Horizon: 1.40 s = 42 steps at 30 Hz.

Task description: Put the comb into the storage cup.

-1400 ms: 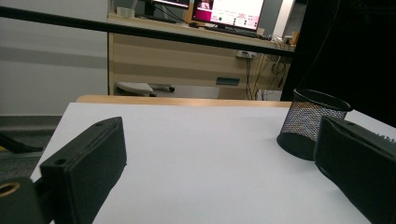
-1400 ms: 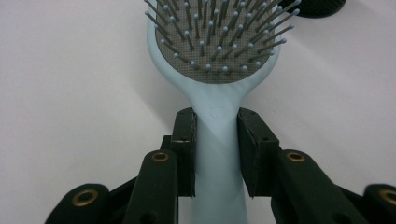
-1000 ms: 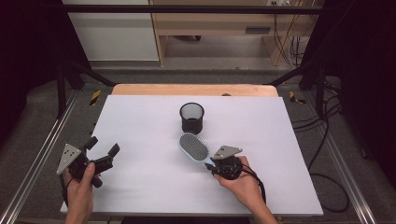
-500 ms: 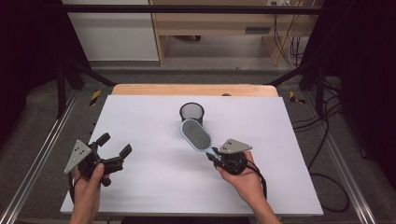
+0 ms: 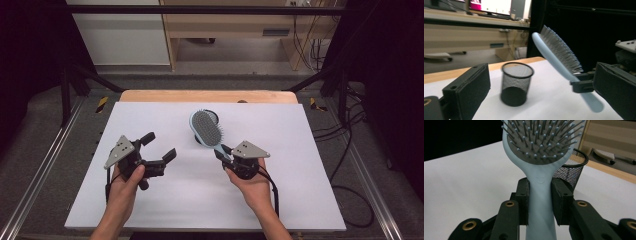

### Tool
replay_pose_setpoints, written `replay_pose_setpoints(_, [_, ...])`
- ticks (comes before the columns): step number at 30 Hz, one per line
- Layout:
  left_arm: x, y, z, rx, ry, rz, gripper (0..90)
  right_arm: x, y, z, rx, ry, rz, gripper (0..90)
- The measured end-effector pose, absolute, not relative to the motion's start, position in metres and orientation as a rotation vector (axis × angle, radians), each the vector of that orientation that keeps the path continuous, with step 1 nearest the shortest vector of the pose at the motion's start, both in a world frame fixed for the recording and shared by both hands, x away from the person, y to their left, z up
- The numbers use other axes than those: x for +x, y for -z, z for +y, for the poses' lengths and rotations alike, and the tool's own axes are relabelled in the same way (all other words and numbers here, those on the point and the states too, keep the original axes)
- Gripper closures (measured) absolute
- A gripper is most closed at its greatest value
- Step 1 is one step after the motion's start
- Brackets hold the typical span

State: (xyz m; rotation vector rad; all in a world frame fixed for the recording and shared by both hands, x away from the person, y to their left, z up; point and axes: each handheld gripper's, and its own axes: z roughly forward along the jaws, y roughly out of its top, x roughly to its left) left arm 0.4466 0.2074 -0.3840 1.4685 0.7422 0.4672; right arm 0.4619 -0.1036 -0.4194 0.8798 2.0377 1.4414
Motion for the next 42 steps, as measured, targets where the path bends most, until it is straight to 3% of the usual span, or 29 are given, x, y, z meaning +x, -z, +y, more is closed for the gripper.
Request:
replay_pose_setpoints(13, [0.461, 0.373, 0.168, 1.495, -0.401, 0.719, 1.4, 0.46, 0.425, -0.1, 0.874, -1.476, 2.01, 69.5])
replay_pose_setpoints(42, [0.484, 0.377, 0.148, 1.466, -0.255, 0.819, 2.2, 0.451, 0.422, -0.094, 0.821, -1.511, 1.962, 69.4])
